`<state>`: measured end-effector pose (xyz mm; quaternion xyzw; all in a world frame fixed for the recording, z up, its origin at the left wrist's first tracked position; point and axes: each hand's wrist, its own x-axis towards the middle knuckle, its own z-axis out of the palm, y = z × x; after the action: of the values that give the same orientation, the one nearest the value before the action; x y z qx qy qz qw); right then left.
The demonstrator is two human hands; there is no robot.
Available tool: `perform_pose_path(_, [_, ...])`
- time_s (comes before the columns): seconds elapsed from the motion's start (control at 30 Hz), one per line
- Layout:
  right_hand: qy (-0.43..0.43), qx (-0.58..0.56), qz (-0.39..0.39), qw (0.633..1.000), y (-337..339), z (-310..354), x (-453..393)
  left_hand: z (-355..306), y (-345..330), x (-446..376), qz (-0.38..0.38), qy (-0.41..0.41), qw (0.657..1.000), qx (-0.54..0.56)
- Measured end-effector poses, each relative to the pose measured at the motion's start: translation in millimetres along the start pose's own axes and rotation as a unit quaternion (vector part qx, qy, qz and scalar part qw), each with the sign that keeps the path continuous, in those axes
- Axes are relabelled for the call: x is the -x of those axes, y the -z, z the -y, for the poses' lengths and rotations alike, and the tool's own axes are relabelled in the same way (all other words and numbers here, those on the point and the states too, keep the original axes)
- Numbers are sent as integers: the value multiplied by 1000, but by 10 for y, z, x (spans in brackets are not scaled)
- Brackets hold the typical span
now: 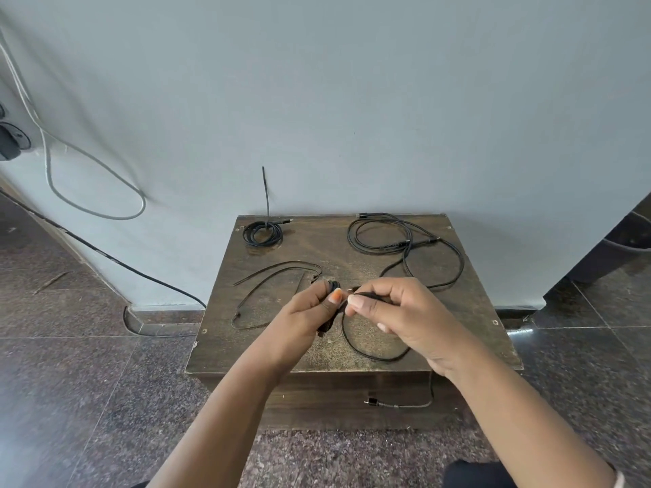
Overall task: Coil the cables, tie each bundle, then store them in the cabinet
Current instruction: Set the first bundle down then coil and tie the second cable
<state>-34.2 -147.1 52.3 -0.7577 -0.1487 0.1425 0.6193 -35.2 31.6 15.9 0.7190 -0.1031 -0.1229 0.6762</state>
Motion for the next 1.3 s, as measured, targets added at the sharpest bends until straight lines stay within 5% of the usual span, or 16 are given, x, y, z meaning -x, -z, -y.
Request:
perform_pose_path(0.27, [-19, -56, -73, 996, 48, -109, -62, -50, -44, 30, 91, 94, 969, 208])
perform_pose_path(0.37, [-1, 30, -91, 995, -13, -144, -94, -105, -36, 37, 73, 103, 946, 299])
perform_pose_path(0.7, [-55, 247, 61, 966, -320, -220, -66, -127, 86, 0, -72, 34, 858, 507])
perform_pose_path(0.87, [-57, 194, 129, 971, -305, -174, -35, -74, 194, -46, -141, 29, 874, 464])
perform_pose_path(0.97, [-42, 126, 153, 979, -274, -122, -16, -57, 146, -41, -125, 18, 923, 363])
perform_pose_path(1.1, [-16, 15, 97, 995, -164, -66, -11, -21, 32, -19, -35, 21, 976, 214])
perform_pose_path(1.3, [-20, -119, -7, 993, -37, -74, -21, 30, 15, -28, 18, 13, 996, 91])
